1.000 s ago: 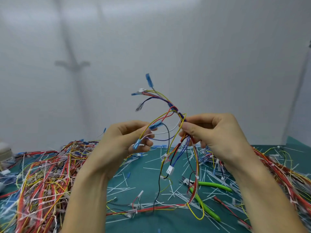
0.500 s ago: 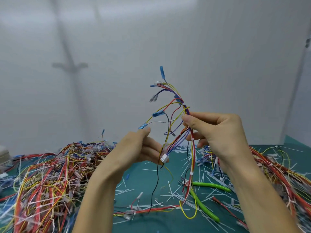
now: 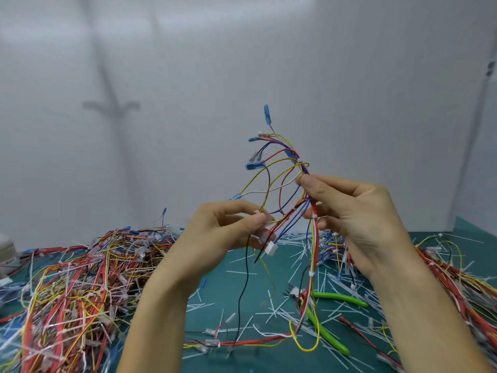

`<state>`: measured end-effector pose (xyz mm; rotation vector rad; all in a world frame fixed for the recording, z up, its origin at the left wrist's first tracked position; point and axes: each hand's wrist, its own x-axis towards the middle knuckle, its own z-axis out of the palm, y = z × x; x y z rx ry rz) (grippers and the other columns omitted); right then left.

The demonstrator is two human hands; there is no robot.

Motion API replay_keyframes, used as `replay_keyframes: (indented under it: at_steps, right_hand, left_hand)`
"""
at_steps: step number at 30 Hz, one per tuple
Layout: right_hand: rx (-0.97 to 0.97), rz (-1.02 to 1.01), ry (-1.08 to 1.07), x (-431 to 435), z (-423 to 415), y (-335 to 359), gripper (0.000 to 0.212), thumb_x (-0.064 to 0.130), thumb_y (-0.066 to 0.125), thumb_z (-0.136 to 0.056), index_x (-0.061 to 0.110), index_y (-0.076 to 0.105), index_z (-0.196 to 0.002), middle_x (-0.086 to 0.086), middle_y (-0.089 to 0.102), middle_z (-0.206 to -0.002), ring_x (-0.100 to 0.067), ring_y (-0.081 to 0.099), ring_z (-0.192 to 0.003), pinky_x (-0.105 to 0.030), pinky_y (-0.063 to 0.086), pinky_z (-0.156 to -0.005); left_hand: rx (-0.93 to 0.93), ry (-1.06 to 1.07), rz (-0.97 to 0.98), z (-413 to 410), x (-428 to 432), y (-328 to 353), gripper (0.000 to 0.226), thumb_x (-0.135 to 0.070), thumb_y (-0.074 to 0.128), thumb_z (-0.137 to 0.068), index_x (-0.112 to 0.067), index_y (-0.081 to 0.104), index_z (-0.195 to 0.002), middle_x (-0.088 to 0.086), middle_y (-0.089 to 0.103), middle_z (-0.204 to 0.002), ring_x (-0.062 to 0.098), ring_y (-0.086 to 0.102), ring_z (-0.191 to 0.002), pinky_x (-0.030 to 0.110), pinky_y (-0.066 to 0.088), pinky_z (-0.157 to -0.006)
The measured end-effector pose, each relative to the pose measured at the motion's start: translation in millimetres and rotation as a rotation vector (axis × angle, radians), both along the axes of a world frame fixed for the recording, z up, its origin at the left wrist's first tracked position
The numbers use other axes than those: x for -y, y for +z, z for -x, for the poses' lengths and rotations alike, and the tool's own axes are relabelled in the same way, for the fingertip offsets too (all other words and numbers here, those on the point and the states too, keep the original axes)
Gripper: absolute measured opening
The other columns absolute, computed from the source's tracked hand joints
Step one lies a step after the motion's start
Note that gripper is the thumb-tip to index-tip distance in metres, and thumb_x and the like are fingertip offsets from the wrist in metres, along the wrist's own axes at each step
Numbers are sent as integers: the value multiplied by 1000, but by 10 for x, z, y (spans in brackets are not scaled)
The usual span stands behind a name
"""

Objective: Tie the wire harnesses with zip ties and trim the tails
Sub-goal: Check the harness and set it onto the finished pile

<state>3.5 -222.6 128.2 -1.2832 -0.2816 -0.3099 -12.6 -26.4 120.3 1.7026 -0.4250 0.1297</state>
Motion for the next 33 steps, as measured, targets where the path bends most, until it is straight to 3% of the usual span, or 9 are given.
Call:
replay_keyframes:
  at_steps: [4,6,9,13,15,19,26,30,33]
  right_hand:
    - [-47,-2,158,32,-21,0,21,25,67,-87,8,81,-84,-10,71,-81,-11,61,-54,-16,47,-44]
    - [-74,-25,235,57,-32,2,25,15,57,-93,3,79,-87,-13,71,-85,-14,63,-57,-18,50,-47]
    - [-78,-58,354,68,-16,9,31,5,44,-91,-3,74,-94,-16,73,-91,-18,67,-65,-22,53,-52]
    - [33,38,405,54,-17,4,29,12,54,-85,0,74,-102,-17,74,-101,-22,69,-86,-25,56,-64]
    - [75,97,393,65,-17,6,34,18,53,-85,4,75,-107,-16,74,-106,-22,69,-96,-27,56,-70]
    - [108,264,260,70,-10,-13,24,20,55,-96,13,76,-108,-7,76,-105,-23,69,-105,-34,52,-80]
    - [91,589,200,-36,58,-22,37,47,74,-68,26,75,-98,10,76,-97,0,68,-94,-9,48,-75]
    - [49,691,-104,-74,-4,-64,44,63,73,-68,35,63,-101,17,65,-102,-1,62,-96,-22,49,-76]
    - [-49,676,-81,-81,32,-64,61,76,68,-59,36,53,-103,13,61,-103,-9,68,-88,-27,58,-63]
  left_hand:
    - [-34,-43,1,41,21,24,17,-12,51,-100,-6,66,-104,20,64,-72,31,74,-80,23,57,-71]
    - [-17,-11,-34,30,57,30,18,-23,54,-98,-10,67,-100,7,74,-82,27,74,-87,30,59,-81]
    - [32,26,-34,35,129,50,31,-44,66,-77,-17,73,-91,0,77,-89,13,72,-85,22,55,-80]
    - [93,76,124,2,191,24,6,-19,75,-78,-14,75,-81,5,77,-80,13,73,-73,19,56,-67]
    - [125,101,199,-20,189,13,6,-8,75,-77,-13,75,-80,8,76,-78,15,72,-69,19,55,-65]
    - [172,172,289,-48,172,15,15,-16,75,-67,-12,75,-81,8,76,-77,14,72,-68,19,56,-65]
    - [184,252,364,-97,149,-2,23,3,71,-80,-11,72,-99,6,77,-88,13,72,-78,20,57,-75]
    - [243,309,372,-106,162,-14,27,7,69,-82,-14,71,-98,1,77,-87,11,71,-81,20,56,-76]
    - [270,323,410,-103,162,-8,30,9,67,-83,-17,72,-97,-3,77,-86,9,72,-81,17,55,-74]
